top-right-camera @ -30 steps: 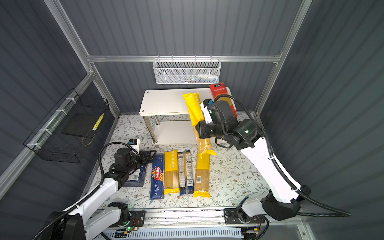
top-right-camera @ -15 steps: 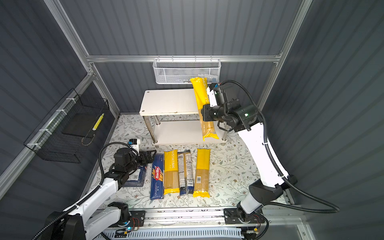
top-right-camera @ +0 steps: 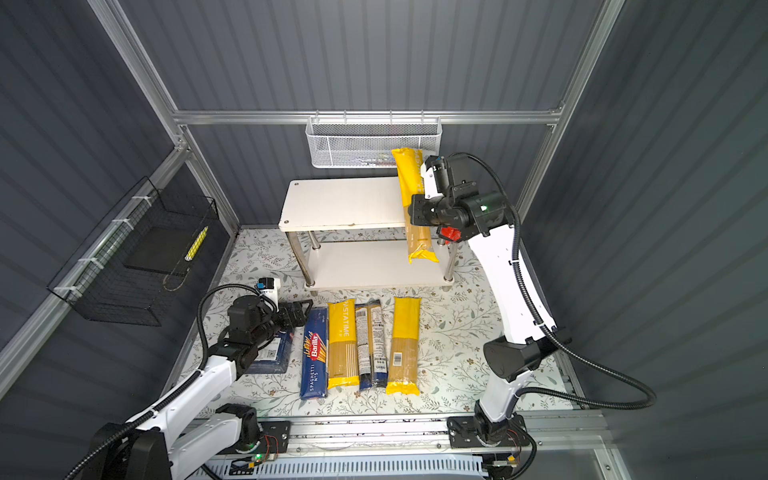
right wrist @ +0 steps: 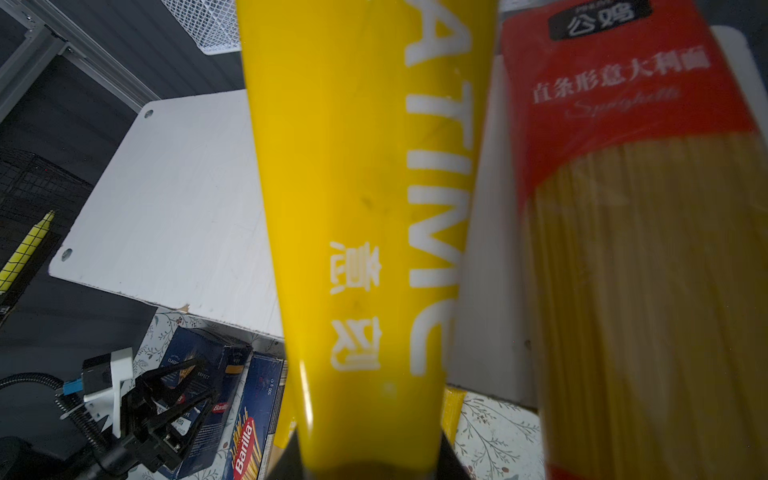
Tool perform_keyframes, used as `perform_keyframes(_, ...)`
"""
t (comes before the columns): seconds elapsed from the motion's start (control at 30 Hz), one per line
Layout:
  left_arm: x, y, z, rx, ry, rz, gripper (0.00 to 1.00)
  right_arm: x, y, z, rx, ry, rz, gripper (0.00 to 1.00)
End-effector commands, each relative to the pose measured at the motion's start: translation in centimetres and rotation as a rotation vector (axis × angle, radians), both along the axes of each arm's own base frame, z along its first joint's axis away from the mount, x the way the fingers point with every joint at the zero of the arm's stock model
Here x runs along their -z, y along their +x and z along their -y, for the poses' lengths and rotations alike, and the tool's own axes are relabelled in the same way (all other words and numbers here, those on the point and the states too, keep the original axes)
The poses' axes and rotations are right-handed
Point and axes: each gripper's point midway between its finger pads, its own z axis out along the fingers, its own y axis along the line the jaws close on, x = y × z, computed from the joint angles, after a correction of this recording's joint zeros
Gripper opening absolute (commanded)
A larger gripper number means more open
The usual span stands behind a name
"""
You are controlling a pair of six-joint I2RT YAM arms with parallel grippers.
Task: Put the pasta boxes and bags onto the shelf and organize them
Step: 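Lower the yellow bag onto the top shelf beside the red bag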
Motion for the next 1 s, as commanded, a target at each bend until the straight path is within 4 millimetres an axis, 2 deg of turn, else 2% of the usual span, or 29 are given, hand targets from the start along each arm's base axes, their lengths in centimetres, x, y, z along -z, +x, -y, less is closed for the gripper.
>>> perform_keyframes(0.0,-0.1,-0.4,0.2,0.019,0.010,0.012,0.99,-6.1,0.7,-0.2,-0.016,0.091,0.201,0.22)
perform_keyframes(0.5,-0.2,-0.4,0.2,0.019,0.009,0.013,0.99,-7.2,2.5,0.8,0.021,0.130,0.238,0.24)
perform_keyframes(0.67,-0.1,-0.4,0.2,0.018,0.012,0.011,0.99,-6.9,3.3,0.3,0.009,0.138,0.230,0.25)
perform_keyframes(0.87,0.1,-0.4,0.1,0.015,0.014,0.008,0.99,-6.6,4.0,0.8,0.024,0.136,0.229,0.27)
perform_keyframes(0.97,0.1,-0.3,0.2,0.017,0.012,0.007,0.99,-6.4,4.3,0.9,0.030,0.136,0.225,0.31)
